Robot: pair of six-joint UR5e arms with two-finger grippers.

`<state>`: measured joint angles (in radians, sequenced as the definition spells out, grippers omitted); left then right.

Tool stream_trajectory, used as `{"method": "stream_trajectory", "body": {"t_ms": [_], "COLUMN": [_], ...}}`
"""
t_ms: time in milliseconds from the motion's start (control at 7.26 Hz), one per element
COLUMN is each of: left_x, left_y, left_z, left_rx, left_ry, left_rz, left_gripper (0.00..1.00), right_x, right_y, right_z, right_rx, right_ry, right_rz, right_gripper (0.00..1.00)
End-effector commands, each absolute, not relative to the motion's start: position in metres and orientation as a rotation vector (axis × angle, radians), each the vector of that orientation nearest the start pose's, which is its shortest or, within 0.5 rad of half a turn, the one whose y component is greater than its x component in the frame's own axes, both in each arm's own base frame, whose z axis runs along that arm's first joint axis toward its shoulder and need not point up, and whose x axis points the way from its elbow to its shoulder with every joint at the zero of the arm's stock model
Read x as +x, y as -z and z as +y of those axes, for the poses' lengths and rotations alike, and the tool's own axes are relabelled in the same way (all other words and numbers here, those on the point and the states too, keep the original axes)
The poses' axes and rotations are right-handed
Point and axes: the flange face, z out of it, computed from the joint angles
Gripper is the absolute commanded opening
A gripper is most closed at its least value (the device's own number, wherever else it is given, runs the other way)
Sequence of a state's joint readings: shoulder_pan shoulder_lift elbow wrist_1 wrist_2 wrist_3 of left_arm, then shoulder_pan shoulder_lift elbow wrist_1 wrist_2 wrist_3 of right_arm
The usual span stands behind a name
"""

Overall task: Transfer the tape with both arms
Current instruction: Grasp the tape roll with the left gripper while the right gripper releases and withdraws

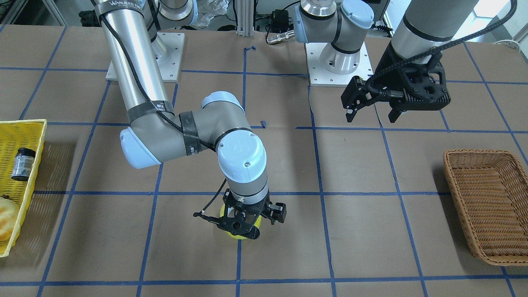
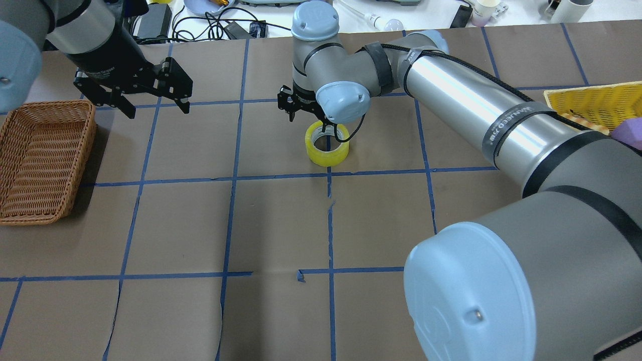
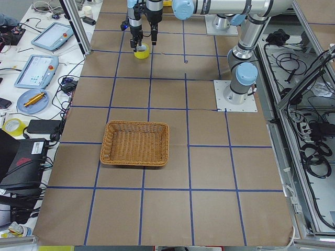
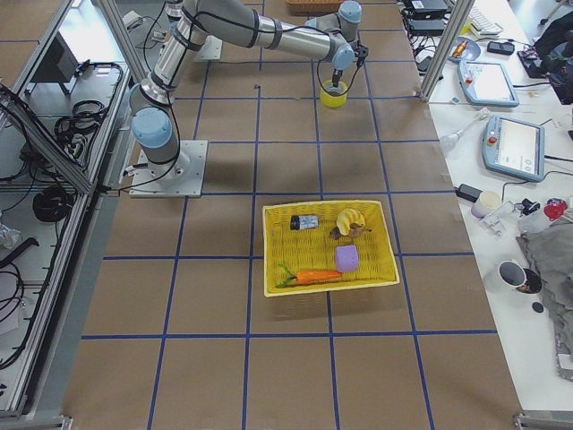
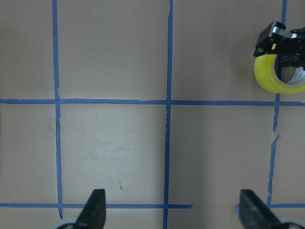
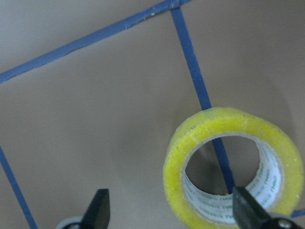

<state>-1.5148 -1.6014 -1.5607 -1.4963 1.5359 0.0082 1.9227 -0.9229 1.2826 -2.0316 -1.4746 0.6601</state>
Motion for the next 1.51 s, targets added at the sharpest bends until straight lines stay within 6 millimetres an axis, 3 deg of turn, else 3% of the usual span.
{"method": "stream_trajectory", "body": {"t_ms": [0, 138, 275, 413, 551, 688, 826, 1101, 1377], "left_x": [-0.131, -0.155, -0.184, -0.229, -0.251, -0.264, -0.283, -0.311, -0.317], "left_y": [-0.447, -0.426, -0.400, -0.368, -0.328, -0.287, -0.255, -0.223, -0.198], "left_z": [-0.537, -0.550, -0.562, -0.572, -0.588, -0.604, -0.611, -0.616, -0.617], "left_rx": [-0.067, -0.068, -0.162, -0.185, -0.168, -0.128, -0.101, -0.061, -0.049], "left_ry": [0.085, 0.142, 0.154, 0.188, 0.210, 0.230, 0.230, 0.226, 0.169], "left_rz": [3.177, 3.179, 3.187, 3.196, 3.202, 3.210, 3.216, 3.224, 3.219], "left_gripper": [1.00, 1.00, 1.00, 1.00, 1.00, 1.00, 1.00, 0.95, 0.54], "right_x": [0.329, 0.268, 0.207, 0.165, 0.145, 0.144, 0.137, 0.137, 0.133], "right_y": [-0.354, -0.388, -0.421, -0.435, -0.440, -0.427, -0.429, -0.445, -0.451], "right_z": [-0.631, -0.631, -0.610, -0.585, -0.548, -0.517, -0.511, -0.508, -0.499], "right_rx": [0.238, 0.264, 0.205, 0.229, 0.290, 0.285, 0.291, 0.269, 0.226], "right_ry": [0.085, 0.046, -0.043, -0.059, -0.069, -0.101, -0.091, -0.041, -0.045], "right_rz": [3.015, 3.029, 3.050, 3.050, 3.047, 3.051, 3.070, 3.089, 3.116], "right_gripper": [1.00, 1.00, 1.00, 1.00, 1.00, 1.00, 1.00, 1.00, 1.00]}}
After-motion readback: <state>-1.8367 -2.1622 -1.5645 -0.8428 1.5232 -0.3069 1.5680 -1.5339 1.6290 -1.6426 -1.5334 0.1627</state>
